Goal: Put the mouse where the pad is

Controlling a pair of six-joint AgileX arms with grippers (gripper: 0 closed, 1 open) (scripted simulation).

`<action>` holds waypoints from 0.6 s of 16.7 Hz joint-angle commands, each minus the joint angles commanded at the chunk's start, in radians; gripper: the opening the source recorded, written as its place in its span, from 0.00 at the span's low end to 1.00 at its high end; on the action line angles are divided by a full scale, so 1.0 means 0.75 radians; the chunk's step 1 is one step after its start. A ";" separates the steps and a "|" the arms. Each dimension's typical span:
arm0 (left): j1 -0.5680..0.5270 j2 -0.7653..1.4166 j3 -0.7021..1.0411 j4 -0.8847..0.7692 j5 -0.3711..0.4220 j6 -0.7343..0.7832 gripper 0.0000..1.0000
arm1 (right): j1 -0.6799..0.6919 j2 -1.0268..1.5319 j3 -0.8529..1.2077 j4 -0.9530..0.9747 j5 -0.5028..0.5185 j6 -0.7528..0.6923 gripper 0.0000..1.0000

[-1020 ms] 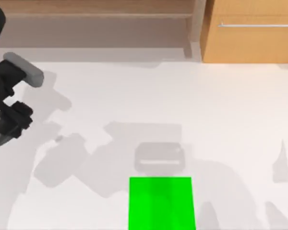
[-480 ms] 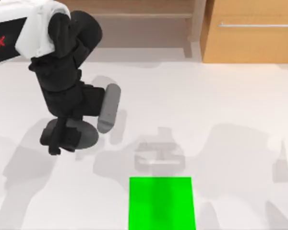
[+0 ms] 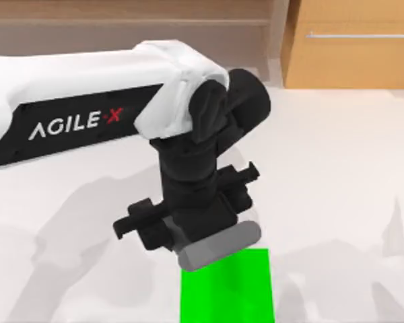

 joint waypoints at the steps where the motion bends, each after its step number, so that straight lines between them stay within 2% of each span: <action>1: -0.048 0.005 0.003 0.004 0.001 0.085 0.00 | 0.000 0.000 0.000 0.000 0.000 0.000 1.00; 5: -0.187 0.017 0.011 0.017 0.003 0.330 0.00 | 0.000 0.000 0.000 0.000 0.000 0.000 1.00; 10: -0.217 0.019 0.013 0.020 0.004 0.383 0.00 | 0.000 0.000 0.000 0.000 0.000 0.000 1.00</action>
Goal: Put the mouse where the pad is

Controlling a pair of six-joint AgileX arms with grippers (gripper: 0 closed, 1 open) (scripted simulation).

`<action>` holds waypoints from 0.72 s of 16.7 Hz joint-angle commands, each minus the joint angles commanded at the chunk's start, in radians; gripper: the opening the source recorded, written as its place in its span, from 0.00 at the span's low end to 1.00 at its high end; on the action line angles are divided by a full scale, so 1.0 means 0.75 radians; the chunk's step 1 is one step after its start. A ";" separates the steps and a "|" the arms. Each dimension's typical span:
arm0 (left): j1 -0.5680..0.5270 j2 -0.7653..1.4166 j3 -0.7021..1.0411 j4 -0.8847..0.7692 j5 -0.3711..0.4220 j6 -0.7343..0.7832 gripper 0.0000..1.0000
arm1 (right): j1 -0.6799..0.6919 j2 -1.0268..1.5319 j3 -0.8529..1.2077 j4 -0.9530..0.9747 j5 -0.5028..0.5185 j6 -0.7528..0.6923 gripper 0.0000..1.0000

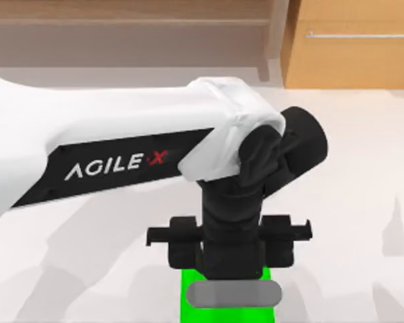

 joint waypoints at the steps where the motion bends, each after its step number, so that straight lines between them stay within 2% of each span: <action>1: 0.000 0.000 0.000 0.000 0.000 0.000 0.00 | 0.000 0.000 0.000 0.000 0.000 0.000 1.00; 12: 0.004 0.039 -0.076 0.111 0.001 0.001 0.00 | 0.000 0.000 0.000 0.000 0.000 0.000 1.00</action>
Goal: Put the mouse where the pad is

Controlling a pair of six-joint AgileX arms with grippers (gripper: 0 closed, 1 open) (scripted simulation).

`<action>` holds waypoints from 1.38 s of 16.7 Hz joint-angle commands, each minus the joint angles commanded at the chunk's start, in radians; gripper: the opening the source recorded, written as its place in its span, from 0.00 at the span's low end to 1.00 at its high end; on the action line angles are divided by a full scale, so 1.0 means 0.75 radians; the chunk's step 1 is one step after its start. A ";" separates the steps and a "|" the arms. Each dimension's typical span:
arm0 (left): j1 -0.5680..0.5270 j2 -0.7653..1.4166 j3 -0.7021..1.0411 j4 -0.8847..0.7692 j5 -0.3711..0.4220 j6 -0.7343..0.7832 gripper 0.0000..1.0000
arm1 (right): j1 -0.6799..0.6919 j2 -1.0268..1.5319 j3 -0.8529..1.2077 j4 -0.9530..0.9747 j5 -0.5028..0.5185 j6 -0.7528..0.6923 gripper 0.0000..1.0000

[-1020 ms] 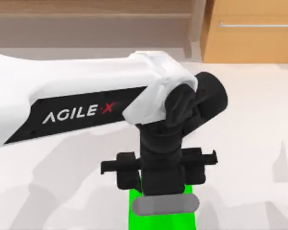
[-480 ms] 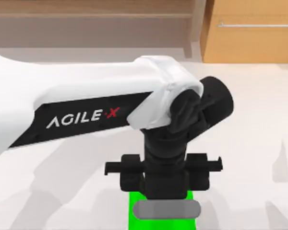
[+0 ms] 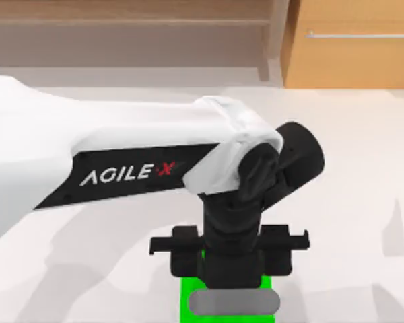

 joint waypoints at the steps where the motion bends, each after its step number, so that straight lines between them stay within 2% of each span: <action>1: -0.001 0.005 -0.008 0.013 0.001 0.001 0.00 | 0.000 0.000 0.000 0.000 0.000 0.000 1.00; 12: -0.002 0.038 -0.065 0.107 -0.001 0.002 0.00 | 0.000 0.000 0.000 0.000 0.000 0.000 1.00; 23: -0.002 0.038 -0.065 0.107 -0.001 0.002 0.83 | 0.000 0.000 0.000 0.000 0.000 0.000 1.00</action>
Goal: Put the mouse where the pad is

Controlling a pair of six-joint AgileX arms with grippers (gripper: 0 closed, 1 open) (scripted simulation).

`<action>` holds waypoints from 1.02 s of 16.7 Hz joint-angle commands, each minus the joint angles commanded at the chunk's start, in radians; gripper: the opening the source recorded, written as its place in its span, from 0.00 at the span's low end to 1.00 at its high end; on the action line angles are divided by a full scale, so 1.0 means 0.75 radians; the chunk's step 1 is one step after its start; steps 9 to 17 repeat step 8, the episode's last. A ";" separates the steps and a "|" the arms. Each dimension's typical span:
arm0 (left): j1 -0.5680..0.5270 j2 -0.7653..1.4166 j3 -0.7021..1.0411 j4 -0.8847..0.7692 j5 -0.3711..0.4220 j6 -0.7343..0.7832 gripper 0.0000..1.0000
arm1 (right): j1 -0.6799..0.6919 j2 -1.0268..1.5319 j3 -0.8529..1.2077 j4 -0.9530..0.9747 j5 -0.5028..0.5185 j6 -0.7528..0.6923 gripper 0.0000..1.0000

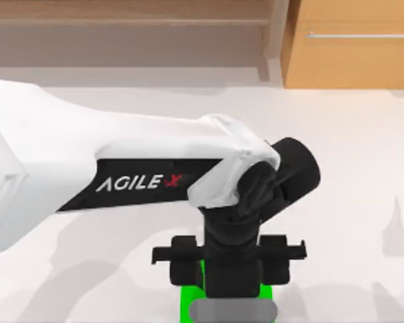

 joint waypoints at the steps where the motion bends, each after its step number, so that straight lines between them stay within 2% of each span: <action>1: 0.000 0.000 0.000 0.000 0.000 0.000 0.90 | 0.000 0.000 0.000 0.000 0.000 0.000 1.00; 2: 0.000 0.000 0.000 0.000 0.000 0.000 0.98 | 0.000 0.000 0.000 0.000 0.000 0.000 1.00; 3: 0.000 0.000 0.000 0.000 0.000 0.000 1.00 | 0.000 0.000 0.000 0.000 0.000 0.000 1.00; 17: 0.000 0.000 0.000 0.000 0.000 0.000 1.00 | 0.000 0.000 0.000 0.000 0.000 0.000 1.00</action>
